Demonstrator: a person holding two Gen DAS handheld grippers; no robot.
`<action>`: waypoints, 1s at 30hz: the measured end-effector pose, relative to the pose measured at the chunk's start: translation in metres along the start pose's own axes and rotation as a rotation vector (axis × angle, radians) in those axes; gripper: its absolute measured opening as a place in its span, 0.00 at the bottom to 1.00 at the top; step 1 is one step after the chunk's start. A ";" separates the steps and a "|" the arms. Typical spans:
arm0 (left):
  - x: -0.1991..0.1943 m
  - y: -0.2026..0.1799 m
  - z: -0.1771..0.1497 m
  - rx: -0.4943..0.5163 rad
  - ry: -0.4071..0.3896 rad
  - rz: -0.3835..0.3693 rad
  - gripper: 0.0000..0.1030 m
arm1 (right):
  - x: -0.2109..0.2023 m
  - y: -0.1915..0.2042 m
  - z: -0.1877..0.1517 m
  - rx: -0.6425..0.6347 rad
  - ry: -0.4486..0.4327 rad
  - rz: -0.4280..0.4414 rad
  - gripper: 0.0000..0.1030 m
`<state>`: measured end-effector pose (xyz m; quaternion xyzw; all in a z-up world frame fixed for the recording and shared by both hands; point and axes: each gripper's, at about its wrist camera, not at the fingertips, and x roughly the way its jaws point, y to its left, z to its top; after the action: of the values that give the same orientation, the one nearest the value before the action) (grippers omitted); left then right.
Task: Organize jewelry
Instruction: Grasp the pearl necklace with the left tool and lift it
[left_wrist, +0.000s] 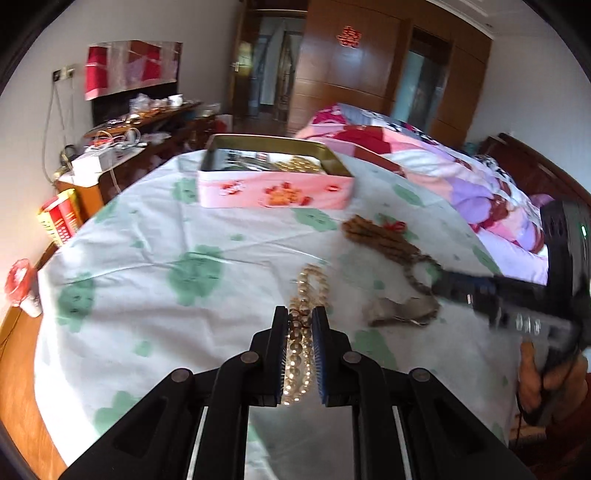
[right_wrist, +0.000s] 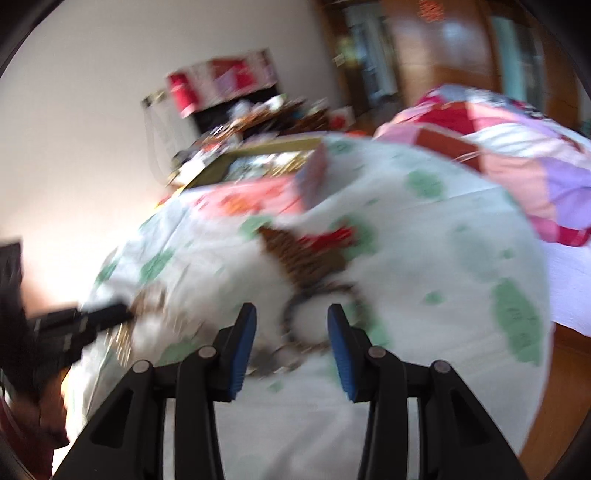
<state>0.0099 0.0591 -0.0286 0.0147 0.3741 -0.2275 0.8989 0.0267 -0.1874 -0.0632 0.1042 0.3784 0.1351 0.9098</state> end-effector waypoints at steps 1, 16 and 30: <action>0.000 0.001 0.000 0.001 -0.004 0.005 0.07 | 0.006 0.006 -0.003 -0.023 0.029 0.021 0.42; 0.014 0.003 -0.003 -0.005 0.040 0.038 0.05 | 0.017 0.044 -0.017 -0.249 0.120 0.026 0.25; 0.041 0.007 -0.001 -0.024 0.112 0.059 0.18 | 0.025 0.040 0.046 -0.048 0.116 0.198 0.24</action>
<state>0.0372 0.0496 -0.0582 0.0276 0.4260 -0.1952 0.8830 0.0699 -0.1455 -0.0369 0.1111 0.4149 0.2392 0.8708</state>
